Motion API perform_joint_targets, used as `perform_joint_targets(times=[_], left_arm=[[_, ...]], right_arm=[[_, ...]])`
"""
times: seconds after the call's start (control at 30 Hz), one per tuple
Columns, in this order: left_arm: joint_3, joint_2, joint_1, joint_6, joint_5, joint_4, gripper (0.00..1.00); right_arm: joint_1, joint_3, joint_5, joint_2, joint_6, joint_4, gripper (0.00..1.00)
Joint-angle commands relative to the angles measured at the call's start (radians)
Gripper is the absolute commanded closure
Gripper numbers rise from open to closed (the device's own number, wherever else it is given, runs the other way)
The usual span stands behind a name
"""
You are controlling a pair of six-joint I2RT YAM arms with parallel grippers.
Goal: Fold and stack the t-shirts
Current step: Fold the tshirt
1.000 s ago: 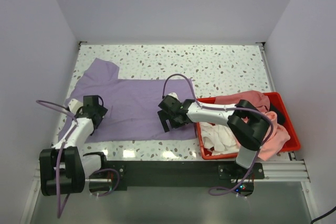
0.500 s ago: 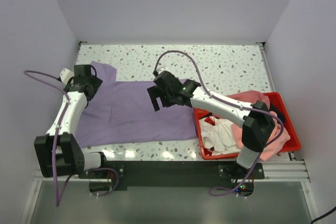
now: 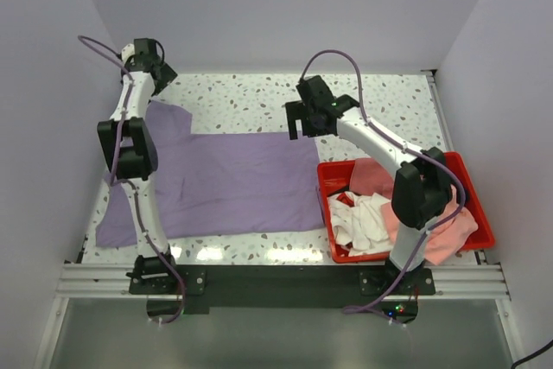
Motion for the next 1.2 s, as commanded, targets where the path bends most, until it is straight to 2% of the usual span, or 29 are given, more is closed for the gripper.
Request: perform_joint_targets(times=[0.0,0.17,0.37,0.53,0.77,0.97,1.03,1.07,1.13,1.17], left_arm=[[0.220,0.134,0.020,0.088,0.037,-0.012,0.00],[0.183,0.188,0.024,0.111,0.047,0.129,0.02],[0.211,0.248,0.024,0.123,-0.004,0.091,0.06],[0.215,0.280,0.023,0.129,-0.099,0.057,0.11],[0.298,0.361,0.012,0.154,-0.118,0.032,0.27],[0.231,0.329,0.004,0.200,-0.154,0.000,0.49],[0.192,0.322,0.006,0.220,-0.144,-0.003,0.65],[0.188,0.323,0.006,0.227,-0.138,-0.011,0.80],[0.192,0.323,0.006,0.240,-0.122,-0.018,1.00],[0.194,0.313,0.006,0.241,-0.119,-0.021,1.00]], right_arm=[[-0.018,0.013,0.007,0.004,-0.037,-0.008,0.01],[-0.050,-0.007,0.009,0.020,-0.041,-0.010,0.01],[-0.070,-0.032,0.001,0.020,-0.038,0.000,0.01],[-0.076,-0.050,-0.005,0.021,-0.035,0.012,0.01],[-0.078,-0.063,0.003,0.021,-0.038,0.009,0.01],[-0.085,-0.060,0.006,0.035,-0.034,0.020,0.01],[-0.090,-0.044,0.015,0.052,-0.021,0.026,0.01],[-0.088,-0.023,0.019,0.072,-0.017,0.033,0.01],[-0.091,-0.004,0.036,0.092,-0.005,0.053,0.01],[-0.091,0.021,0.042,0.122,0.002,0.067,0.01]])
